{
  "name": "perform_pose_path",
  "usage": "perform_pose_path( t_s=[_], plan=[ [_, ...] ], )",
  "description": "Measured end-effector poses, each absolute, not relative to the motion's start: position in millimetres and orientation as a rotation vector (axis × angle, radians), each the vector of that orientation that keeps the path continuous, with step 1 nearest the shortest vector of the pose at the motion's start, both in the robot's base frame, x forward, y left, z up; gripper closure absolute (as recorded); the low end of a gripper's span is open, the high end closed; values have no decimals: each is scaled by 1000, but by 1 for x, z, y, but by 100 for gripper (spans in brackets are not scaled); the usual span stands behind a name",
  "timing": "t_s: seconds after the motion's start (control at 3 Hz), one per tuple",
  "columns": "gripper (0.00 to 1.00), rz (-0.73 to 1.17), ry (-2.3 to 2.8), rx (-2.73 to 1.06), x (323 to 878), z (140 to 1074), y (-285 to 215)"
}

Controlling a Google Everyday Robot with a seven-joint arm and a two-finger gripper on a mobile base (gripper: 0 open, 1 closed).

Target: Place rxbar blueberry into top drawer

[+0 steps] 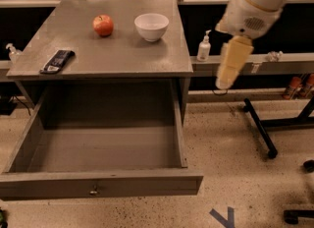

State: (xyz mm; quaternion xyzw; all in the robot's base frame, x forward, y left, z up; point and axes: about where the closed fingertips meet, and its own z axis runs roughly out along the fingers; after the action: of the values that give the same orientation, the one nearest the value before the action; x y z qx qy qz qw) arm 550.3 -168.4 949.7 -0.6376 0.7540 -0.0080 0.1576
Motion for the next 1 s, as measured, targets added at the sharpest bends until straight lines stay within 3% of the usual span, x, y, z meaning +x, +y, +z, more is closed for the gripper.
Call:
perform_pose_path(
  t_s=[0.67, 1.0],
  plan=[
    [0, 298, 1938, -2039, 675, 888, 5],
    [0, 369, 1775, -1843, 721, 934, 84]
  ],
)
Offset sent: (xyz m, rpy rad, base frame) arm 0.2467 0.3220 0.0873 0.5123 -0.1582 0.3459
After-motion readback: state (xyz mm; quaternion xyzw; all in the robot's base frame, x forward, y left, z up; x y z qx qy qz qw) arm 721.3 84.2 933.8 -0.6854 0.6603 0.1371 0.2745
